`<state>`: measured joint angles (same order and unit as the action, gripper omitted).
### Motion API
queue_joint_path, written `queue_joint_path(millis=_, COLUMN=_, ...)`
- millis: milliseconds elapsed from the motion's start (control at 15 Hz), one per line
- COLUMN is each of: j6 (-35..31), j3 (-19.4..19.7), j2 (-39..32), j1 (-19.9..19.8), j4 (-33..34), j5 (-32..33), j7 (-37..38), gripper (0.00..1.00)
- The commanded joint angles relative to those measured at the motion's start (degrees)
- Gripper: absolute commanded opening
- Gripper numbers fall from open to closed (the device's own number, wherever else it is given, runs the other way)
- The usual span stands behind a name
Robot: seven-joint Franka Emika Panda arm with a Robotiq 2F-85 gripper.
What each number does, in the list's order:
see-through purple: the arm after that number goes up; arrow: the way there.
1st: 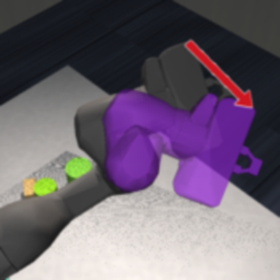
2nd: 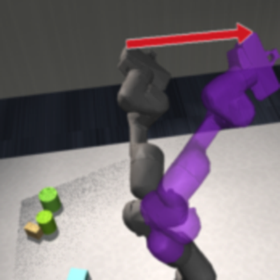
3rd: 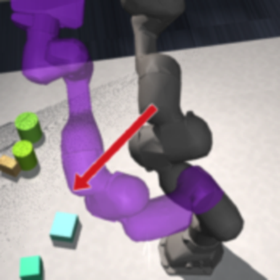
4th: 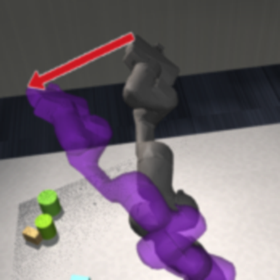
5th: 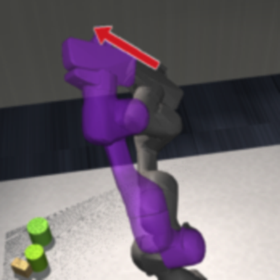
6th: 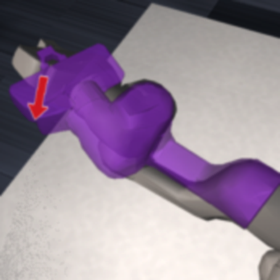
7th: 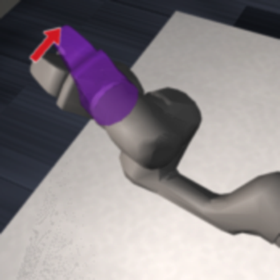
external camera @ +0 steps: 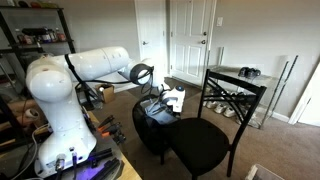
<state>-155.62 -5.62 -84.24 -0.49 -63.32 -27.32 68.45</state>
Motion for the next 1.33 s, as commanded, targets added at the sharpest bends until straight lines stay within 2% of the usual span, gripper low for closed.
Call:
queue_joint_path(millis=0, j6=-4.15, j3=-3.92, j2=2.27, j1=-3.00, j4=-3.29, j5=-2.04, j7=-3.80, gripper=0.00)
queue_joint_path(millis=267, j6=-15.91, j3=-11.15, j2=7.31, j1=-7.25, j4=-12.37, j5=-2.49, j7=-10.97, gripper=0.00)
queue_joint_path(millis=533, j6=-32.93, j3=-18.60, j2=11.04, j1=-10.89, j4=-22.67, j5=-1.00, j7=-17.87, gripper=0.00)
queue_joint_path(millis=667, j6=-41.62, j3=-25.49, j2=11.60, j1=-14.80, j4=-28.12, j5=3.00, j7=-22.95, gripper=0.00)
queue_joint_path(millis=800, j6=-49.11, j3=-30.67, j2=11.55, j1=-17.74, j4=-33.71, j5=8.89, j7=-25.51, gripper=0.00)
queue_joint_path(millis=867, j6=-43.68, j3=-28.01, j2=12.48, j1=-15.13, j4=-29.40, j5=9.80, j7=-24.63, gripper=0.00)
queue_joint_path(millis=933, j6=-44.28, j3=-30.24, j2=13.20, j1=-16.89, j4=-32.96, j5=12.55, j7=-25.96, gripper=0.00)
queue_joint_path(millis=1267, j6=-42.70, j3=-32.60, j2=16.33, j1=-17.88, j4=-40.40, j5=18.24, j7=-30.56, gripper=0.00)
